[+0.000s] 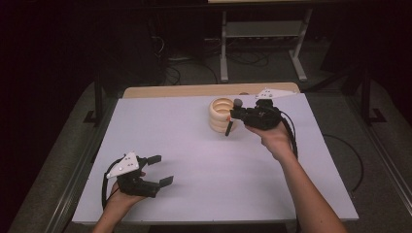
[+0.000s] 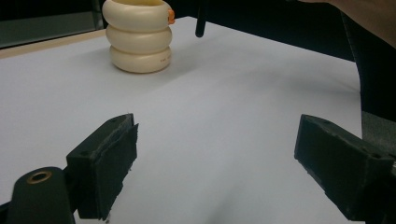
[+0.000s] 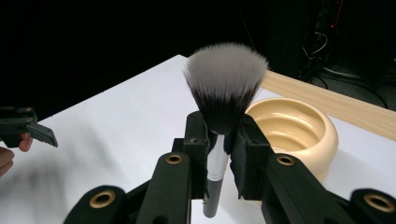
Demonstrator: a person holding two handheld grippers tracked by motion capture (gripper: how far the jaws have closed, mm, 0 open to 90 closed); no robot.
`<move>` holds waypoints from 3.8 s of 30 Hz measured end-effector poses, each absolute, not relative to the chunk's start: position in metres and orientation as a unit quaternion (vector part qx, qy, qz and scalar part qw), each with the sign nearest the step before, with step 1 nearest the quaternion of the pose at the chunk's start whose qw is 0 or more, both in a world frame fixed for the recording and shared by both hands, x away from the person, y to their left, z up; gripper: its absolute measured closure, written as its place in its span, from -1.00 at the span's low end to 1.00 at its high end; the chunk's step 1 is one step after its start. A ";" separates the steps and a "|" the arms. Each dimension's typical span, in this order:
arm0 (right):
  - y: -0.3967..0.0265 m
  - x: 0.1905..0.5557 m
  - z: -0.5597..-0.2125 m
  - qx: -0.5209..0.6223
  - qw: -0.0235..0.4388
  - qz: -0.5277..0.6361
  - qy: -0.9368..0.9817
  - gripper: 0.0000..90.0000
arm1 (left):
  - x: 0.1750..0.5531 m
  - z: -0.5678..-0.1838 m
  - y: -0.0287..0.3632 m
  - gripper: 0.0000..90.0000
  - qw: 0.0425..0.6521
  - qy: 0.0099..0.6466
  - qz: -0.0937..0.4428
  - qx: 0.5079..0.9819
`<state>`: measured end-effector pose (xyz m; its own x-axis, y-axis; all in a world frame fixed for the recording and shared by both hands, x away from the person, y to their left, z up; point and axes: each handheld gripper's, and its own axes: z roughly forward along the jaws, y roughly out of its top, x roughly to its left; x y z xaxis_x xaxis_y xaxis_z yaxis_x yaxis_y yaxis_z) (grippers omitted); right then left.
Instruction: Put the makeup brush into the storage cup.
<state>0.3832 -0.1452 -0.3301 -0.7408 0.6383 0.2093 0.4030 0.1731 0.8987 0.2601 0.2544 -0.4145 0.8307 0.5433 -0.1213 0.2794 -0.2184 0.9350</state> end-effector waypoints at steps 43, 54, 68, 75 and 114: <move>-0.142 0.420 -0.304 0.367 0.138 0.551 0.736 0.70 | 0.260 -0.416 0.256 -0.72 0.560 0.269 0.116 0.775; -0.141 0.432 -0.301 0.377 0.149 0.549 0.731 0.70 | 0.260 -0.416 0.256 -0.72 0.560 0.271 0.115 0.774; -0.138 0.445 -0.309 0.385 0.157 0.541 0.731 0.70 | 0.260 -0.416 0.257 -0.72 0.562 0.270 0.114 0.774; -0.134 0.449 -0.313 0.387 0.158 0.535 0.735 0.70 | 0.260 -0.415 0.257 -0.72 0.560 0.268 0.115 0.776; -0.118 0.467 -0.343 0.405 0.152 0.489 0.757 0.69 | 0.259 -0.416 0.257 -0.72 0.562 0.272 0.112 0.773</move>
